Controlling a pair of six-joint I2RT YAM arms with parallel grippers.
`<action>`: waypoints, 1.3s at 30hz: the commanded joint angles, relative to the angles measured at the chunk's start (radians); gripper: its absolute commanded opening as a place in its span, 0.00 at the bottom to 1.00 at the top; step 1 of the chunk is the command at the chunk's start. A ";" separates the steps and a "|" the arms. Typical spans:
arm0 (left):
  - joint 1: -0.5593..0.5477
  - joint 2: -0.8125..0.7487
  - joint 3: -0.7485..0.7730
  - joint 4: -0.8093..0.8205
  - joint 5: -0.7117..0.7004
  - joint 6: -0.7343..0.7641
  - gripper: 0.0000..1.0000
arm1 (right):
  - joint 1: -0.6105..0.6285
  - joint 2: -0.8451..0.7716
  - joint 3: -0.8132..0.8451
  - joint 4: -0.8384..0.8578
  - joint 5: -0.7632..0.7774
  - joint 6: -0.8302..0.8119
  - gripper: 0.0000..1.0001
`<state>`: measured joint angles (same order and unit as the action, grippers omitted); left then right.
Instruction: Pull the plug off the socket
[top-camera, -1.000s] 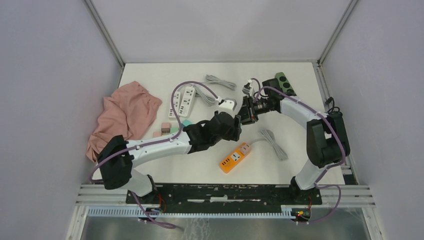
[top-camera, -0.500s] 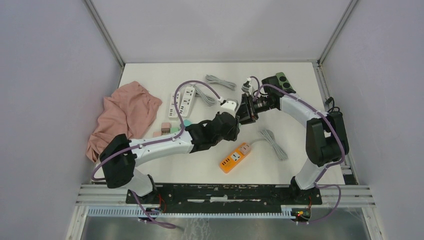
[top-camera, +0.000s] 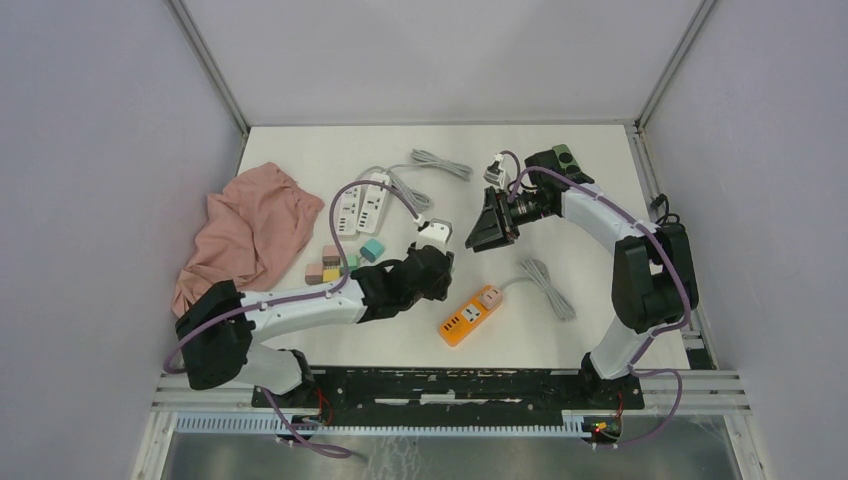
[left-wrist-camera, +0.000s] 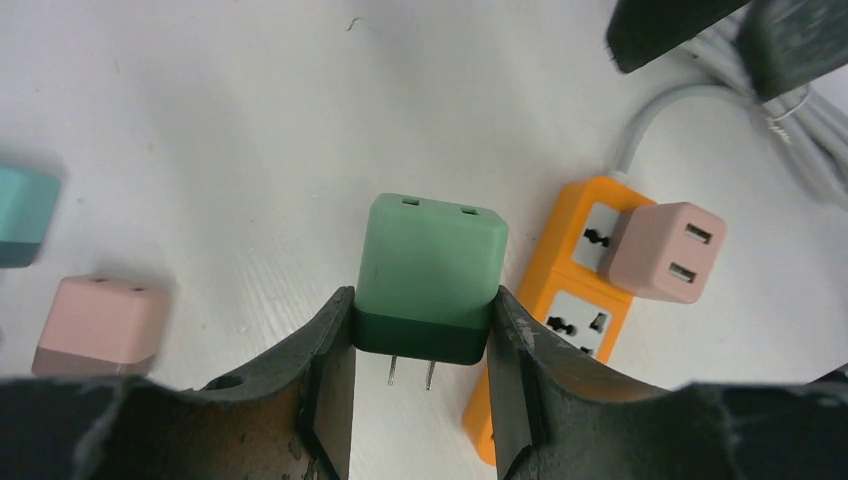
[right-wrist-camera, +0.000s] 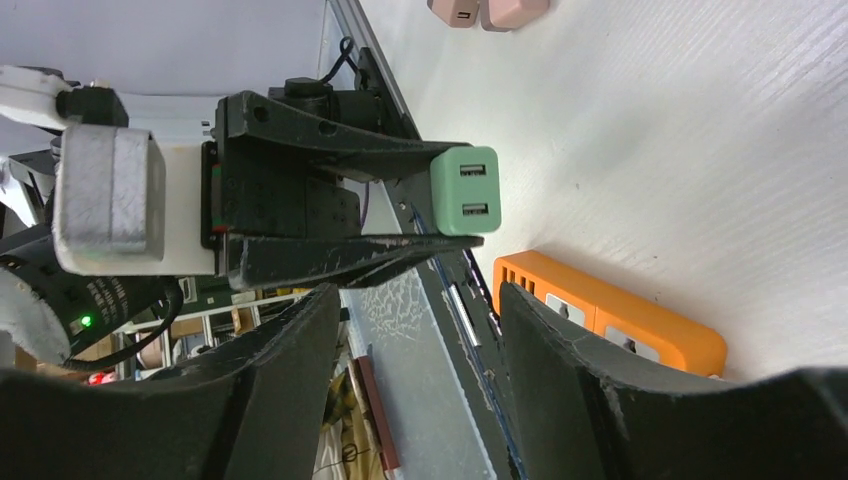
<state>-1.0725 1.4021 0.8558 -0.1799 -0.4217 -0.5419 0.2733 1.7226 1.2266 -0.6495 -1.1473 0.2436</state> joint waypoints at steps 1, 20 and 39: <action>0.010 -0.065 -0.042 0.013 -0.077 -0.033 0.03 | -0.008 -0.013 0.047 -0.007 -0.010 -0.038 0.66; 0.065 -0.068 -0.166 -0.048 -0.201 -0.108 0.03 | -0.017 -0.006 0.048 -0.009 -0.014 -0.042 0.64; 0.130 0.049 -0.190 -0.043 -0.174 -0.136 0.04 | -0.019 0.001 0.047 -0.010 -0.015 -0.047 0.63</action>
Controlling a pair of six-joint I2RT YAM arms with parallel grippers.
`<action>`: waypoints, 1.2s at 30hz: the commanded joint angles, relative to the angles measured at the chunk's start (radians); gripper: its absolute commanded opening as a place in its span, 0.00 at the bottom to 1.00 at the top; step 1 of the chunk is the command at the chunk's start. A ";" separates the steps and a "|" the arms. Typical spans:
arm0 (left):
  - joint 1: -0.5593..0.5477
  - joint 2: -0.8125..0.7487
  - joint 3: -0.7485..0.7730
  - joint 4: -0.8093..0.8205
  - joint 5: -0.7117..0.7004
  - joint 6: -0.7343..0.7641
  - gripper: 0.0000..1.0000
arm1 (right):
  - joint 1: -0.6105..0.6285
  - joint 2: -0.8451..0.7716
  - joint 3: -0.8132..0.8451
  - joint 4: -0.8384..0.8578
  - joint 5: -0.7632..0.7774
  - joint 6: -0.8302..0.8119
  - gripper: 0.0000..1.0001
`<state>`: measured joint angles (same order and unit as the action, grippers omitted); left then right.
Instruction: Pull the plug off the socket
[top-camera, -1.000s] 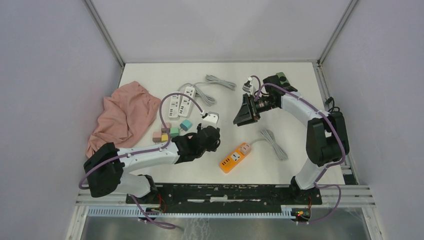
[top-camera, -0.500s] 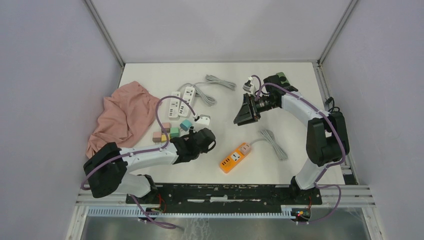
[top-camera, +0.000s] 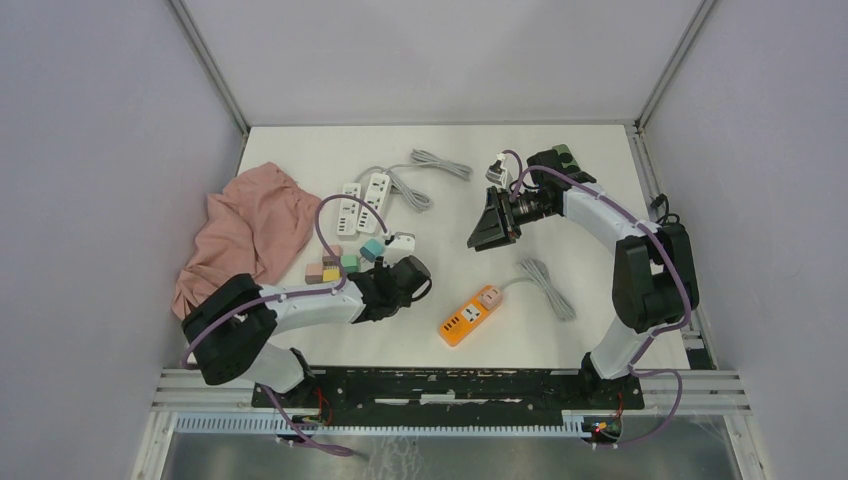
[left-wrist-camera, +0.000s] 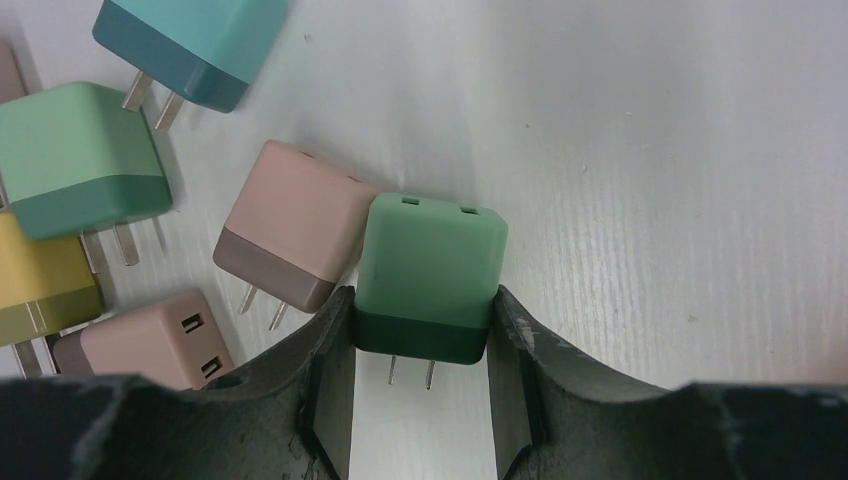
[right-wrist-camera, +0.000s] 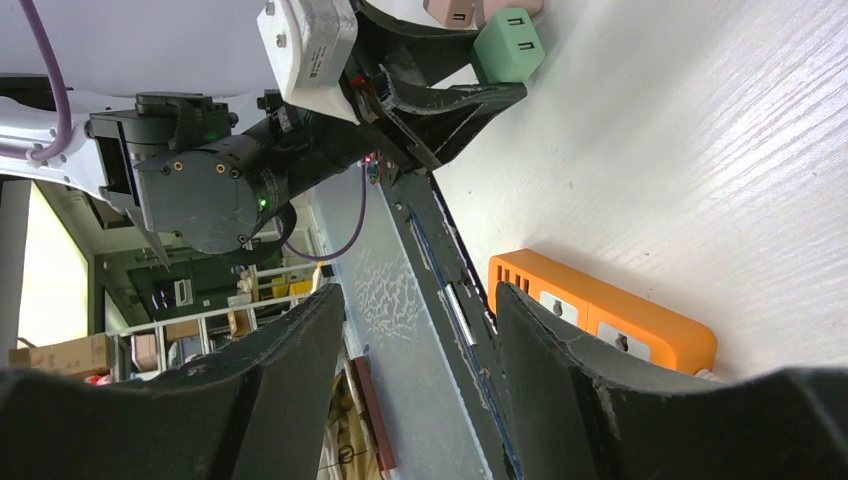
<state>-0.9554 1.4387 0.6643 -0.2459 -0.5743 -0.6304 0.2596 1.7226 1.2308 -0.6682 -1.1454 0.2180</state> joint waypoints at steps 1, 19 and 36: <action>0.015 0.016 0.002 0.022 -0.021 -0.049 0.05 | -0.005 0.000 0.043 0.007 -0.018 -0.022 0.63; 0.027 -0.046 0.043 -0.046 -0.006 -0.041 0.73 | -0.006 -0.001 0.049 -0.002 -0.020 -0.033 0.63; 0.027 -0.254 -0.018 0.138 0.285 0.096 0.81 | -0.013 -0.041 0.072 -0.065 0.003 -0.127 0.63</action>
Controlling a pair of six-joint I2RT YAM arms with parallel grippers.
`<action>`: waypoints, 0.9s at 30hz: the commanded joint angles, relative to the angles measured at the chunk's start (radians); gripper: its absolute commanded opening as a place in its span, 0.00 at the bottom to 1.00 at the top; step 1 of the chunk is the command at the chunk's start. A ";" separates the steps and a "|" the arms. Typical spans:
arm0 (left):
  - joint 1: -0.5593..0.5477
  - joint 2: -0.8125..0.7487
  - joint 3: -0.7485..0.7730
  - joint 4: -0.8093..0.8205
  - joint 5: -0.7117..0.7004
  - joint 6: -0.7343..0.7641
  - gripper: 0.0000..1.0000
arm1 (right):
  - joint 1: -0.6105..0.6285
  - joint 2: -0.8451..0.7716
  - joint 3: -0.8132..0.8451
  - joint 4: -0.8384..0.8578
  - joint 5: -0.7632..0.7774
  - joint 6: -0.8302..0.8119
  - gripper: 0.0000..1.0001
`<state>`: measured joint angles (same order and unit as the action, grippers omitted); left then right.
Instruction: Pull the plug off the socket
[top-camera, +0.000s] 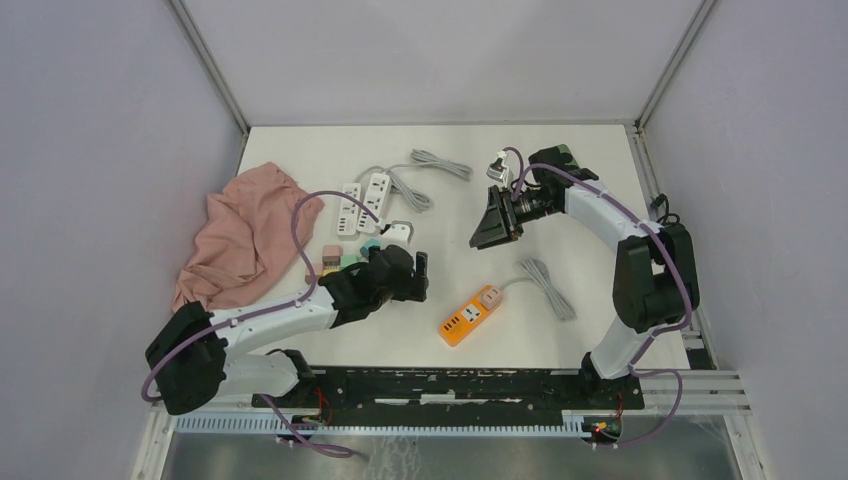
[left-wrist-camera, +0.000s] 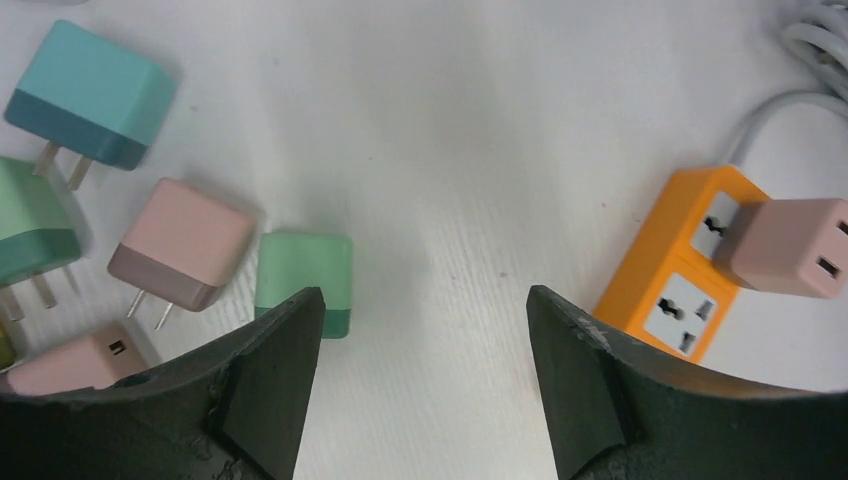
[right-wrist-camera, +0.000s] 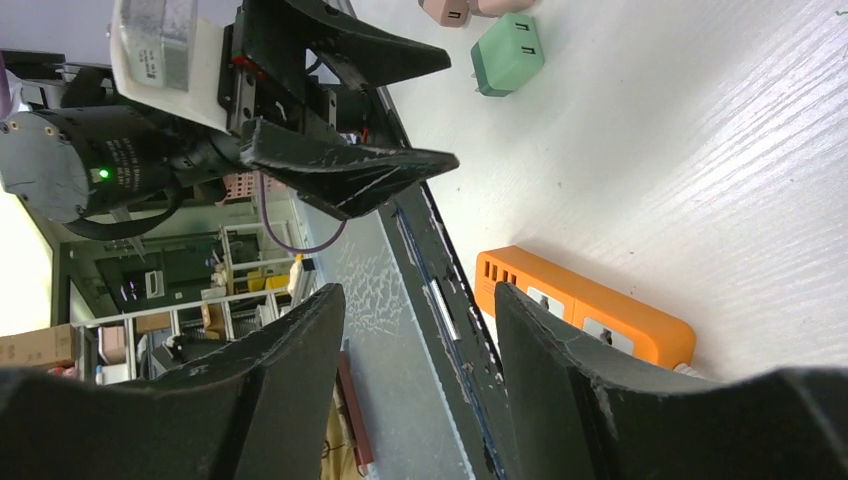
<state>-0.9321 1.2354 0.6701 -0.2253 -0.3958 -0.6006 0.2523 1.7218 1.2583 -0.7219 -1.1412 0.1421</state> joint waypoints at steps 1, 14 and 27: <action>0.003 -0.058 -0.030 0.133 0.126 0.073 0.82 | -0.006 -0.043 0.045 -0.015 -0.001 -0.056 0.63; 0.003 -0.169 -0.129 0.335 0.299 0.117 0.87 | -0.011 -0.077 0.061 -0.062 0.027 -0.125 0.62; 0.003 -0.284 -0.255 0.554 0.402 0.097 0.88 | -0.013 -0.113 0.059 -0.075 0.063 -0.168 0.62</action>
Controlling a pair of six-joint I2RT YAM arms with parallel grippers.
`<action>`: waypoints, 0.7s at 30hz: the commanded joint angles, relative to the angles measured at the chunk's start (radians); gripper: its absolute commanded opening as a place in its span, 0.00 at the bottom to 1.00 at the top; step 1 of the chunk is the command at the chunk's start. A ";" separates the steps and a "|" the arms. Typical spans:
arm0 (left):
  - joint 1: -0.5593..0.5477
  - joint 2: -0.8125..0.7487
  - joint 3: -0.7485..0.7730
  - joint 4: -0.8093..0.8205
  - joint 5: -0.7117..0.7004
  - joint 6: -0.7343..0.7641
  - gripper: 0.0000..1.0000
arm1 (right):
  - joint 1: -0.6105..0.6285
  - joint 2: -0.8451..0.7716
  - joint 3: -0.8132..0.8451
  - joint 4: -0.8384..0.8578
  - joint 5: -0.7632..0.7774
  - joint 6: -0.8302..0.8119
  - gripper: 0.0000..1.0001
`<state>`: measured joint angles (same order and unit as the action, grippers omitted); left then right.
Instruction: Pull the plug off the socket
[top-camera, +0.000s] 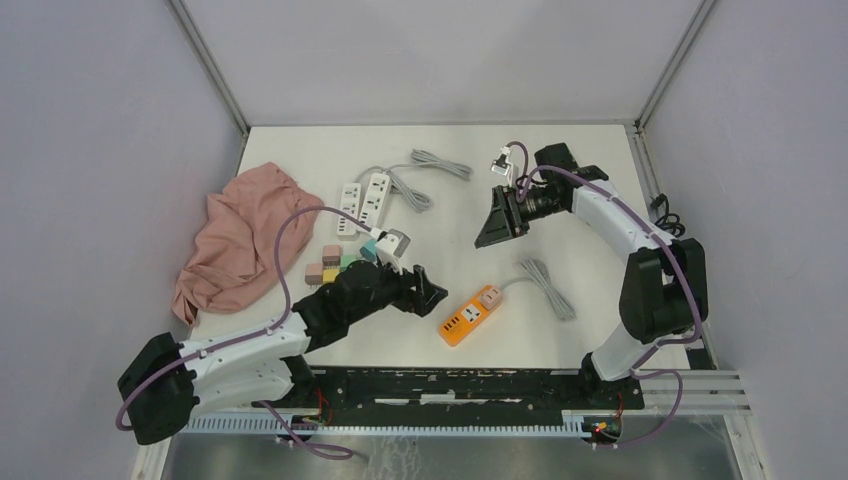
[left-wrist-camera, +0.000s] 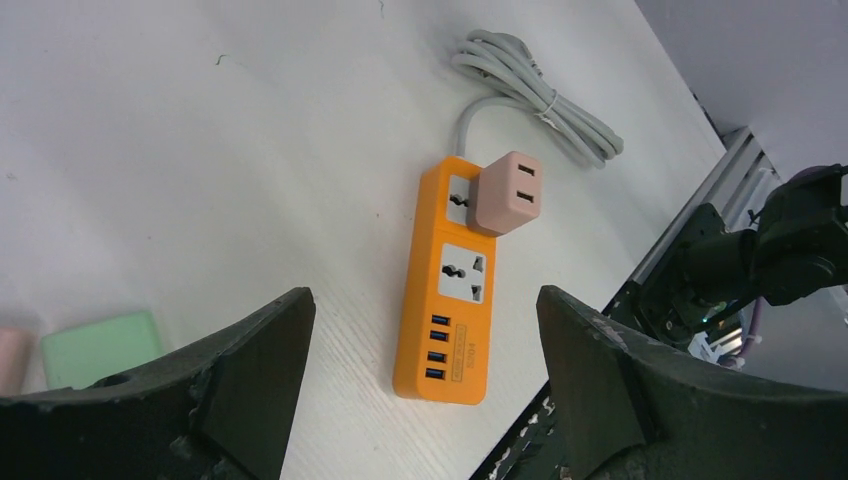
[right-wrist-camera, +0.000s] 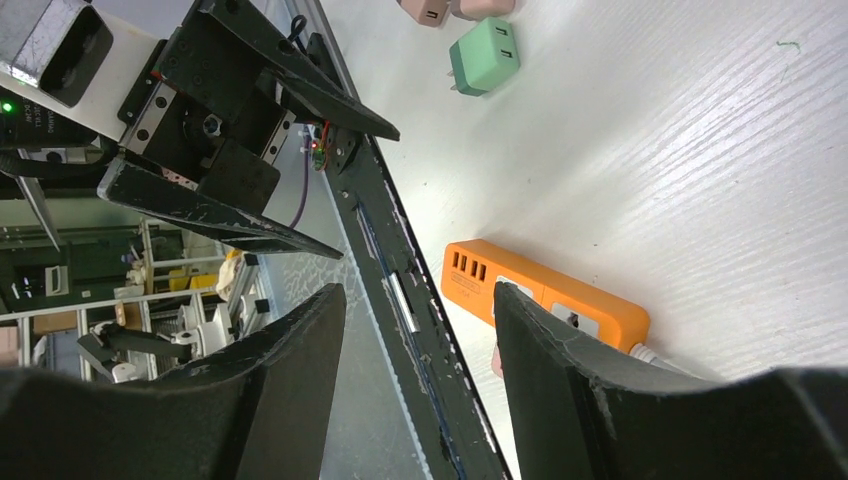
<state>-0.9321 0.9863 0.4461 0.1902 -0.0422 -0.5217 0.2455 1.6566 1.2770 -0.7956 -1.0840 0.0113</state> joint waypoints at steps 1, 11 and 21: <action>0.003 -0.040 -0.039 0.152 0.054 0.017 0.89 | -0.005 -0.051 0.039 -0.001 0.009 -0.042 0.62; 0.003 -0.036 -0.072 0.221 0.092 0.017 0.92 | -0.006 -0.080 0.034 -0.008 0.053 -0.093 0.62; 0.003 -0.026 -0.087 0.250 0.103 0.020 0.92 | -0.006 -0.150 -0.040 0.037 0.103 -0.231 0.62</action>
<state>-0.9321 0.9577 0.3660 0.3702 0.0402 -0.5220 0.2455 1.5784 1.2720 -0.8055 -0.9848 -0.1223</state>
